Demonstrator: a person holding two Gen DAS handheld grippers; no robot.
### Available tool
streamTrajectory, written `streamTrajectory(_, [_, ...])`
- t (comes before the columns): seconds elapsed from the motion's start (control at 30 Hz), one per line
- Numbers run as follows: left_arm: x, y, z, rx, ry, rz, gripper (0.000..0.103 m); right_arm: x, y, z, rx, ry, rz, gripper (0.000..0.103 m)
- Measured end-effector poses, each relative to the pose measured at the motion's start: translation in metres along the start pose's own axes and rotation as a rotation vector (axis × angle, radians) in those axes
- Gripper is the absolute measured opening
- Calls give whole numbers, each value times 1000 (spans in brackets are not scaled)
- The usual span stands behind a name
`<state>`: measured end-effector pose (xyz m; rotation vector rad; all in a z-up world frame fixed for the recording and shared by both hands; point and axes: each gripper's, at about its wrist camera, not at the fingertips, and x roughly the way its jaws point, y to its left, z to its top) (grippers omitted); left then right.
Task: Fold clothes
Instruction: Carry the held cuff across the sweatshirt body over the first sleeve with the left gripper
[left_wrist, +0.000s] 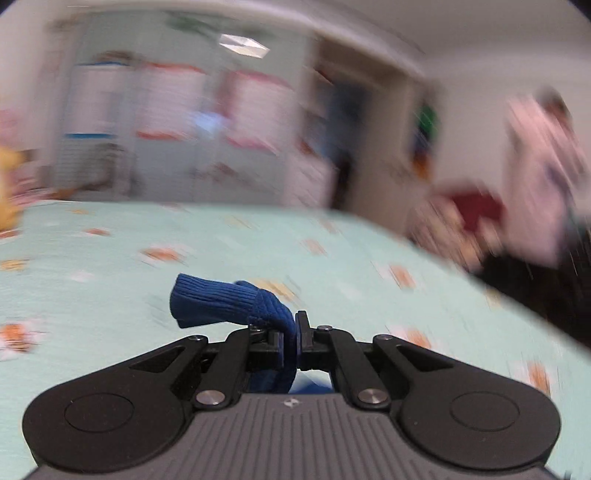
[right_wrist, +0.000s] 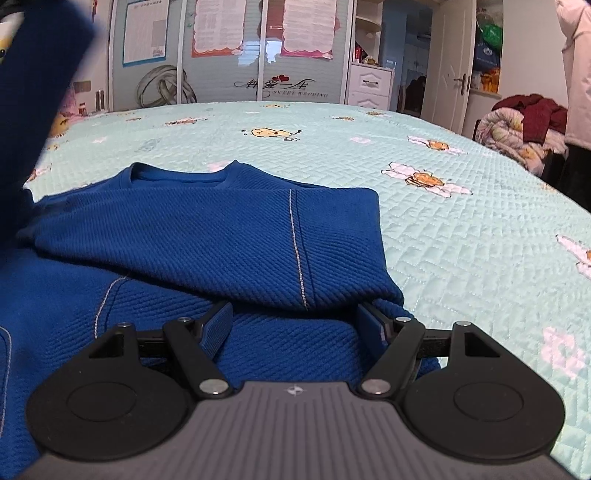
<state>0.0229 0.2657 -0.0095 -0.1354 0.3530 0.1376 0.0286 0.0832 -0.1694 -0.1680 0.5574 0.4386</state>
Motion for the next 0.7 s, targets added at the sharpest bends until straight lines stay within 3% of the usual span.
streamTrajectory(0.1, [49, -57, -44, 145, 160, -45, 4, -1, -7, 0, 44, -5, 31, 74])
streamTrajectory(0.17, [76, -75, -76, 173, 286, -55, 5, -3, -14, -1, 93, -13, 61, 74])
streamTrajectory(0.23, [84, -81, -96, 168, 338, -44, 5, -4, -23, -1, 147, -22, 95, 74])
streamTrajectory(0.33, [67, -81, -99, 131, 318, -58, 9, -5, -30, -3, 205, -32, 127, 74])
streamTrajectory(0.4, [50, -77, -92, 118, 285, -73, 32, -5, -34, -4, 238, -37, 144, 74])
streamTrajectory(0.47, [32, -69, -89, 89, 252, -69, 43, -6, -35, -4, 247, -39, 148, 74])
streamTrajectory(0.6, [0, -42, -91, 11, 230, -41, 44, -6, -37, -4, 265, -42, 155, 74])
streamTrajectory(0.7, [0, -38, -91, -6, 244, -45, 44, -7, -38, -4, 277, -44, 161, 74])
